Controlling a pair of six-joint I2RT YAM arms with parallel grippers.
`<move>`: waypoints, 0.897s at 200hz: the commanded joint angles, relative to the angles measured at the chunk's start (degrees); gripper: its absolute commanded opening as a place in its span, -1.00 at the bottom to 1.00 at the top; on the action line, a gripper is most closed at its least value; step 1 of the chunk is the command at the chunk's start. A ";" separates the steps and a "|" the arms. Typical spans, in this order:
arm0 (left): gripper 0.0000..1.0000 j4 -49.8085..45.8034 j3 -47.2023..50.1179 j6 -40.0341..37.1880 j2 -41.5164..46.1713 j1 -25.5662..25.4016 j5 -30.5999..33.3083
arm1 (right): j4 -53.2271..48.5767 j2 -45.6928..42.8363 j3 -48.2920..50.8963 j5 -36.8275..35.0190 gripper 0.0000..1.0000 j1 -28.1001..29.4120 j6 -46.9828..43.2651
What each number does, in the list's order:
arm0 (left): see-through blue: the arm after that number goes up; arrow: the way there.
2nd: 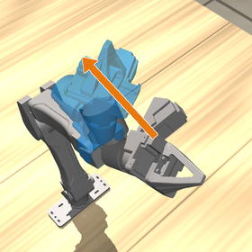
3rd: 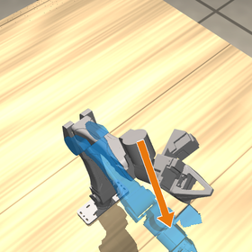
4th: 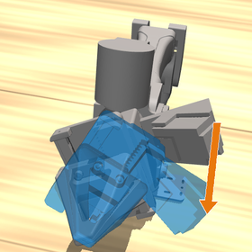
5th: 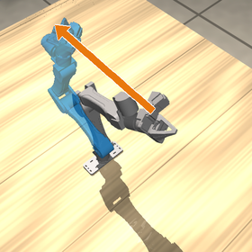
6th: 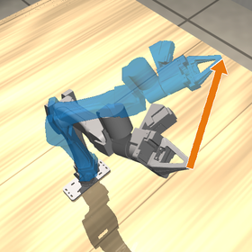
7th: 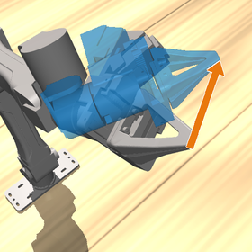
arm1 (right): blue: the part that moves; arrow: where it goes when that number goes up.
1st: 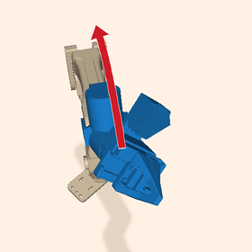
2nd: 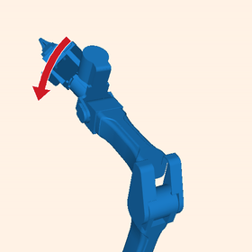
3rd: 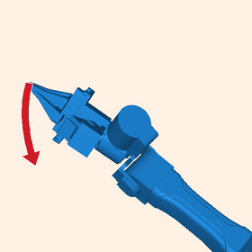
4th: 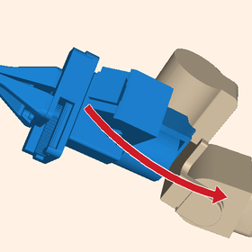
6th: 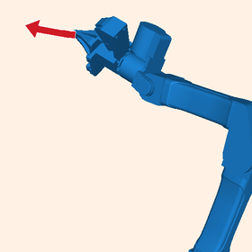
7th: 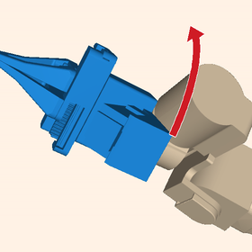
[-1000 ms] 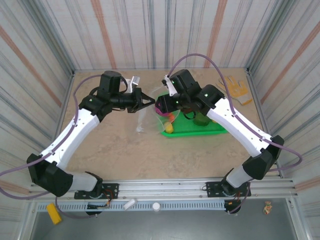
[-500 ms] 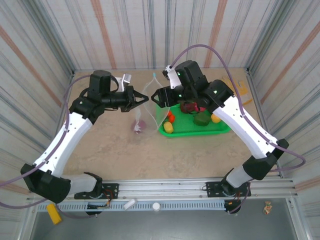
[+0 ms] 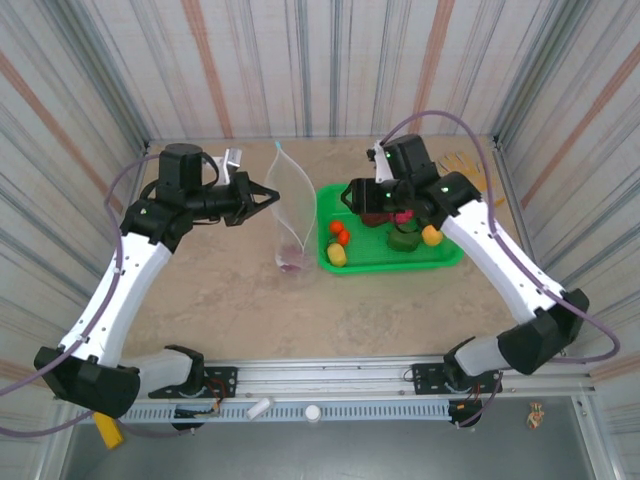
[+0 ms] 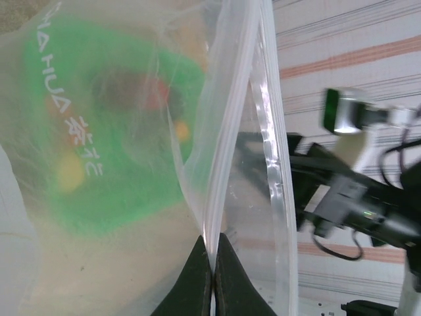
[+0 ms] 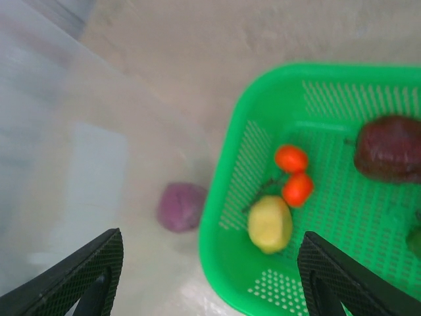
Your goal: Place the food in the zip-top bag and seal the zipper
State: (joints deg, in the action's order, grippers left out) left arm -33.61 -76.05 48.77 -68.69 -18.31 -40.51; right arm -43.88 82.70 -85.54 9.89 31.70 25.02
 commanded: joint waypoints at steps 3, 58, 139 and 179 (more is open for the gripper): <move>-1.00 -0.61 0.70 -1.40 0.58 0.52 -1.56 | 1.55 7.47 4.12 -0.40 0.44 -0.50 1.54; -1.00 3.54 5.30 0.62 0.84 0.85 -3.43 | 7.65 21.36 3.54 -0.58 0.32 -0.07 6.20; -1.00 3.98 6.88 -0.08 1.94 1.75 -3.95 | 10.97 27.28 4.73 -2.23 0.00 -1.29 8.99; -1.00 4.61 6.86 0.27 1.63 1.81 -4.52 | 10.96 29.97 4.18 -0.81 -0.02 -1.12 9.44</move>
State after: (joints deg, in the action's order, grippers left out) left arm -29.98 -69.49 49.36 -67.94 -16.91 -43.11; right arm -32.75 110.45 -80.51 7.75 30.61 32.82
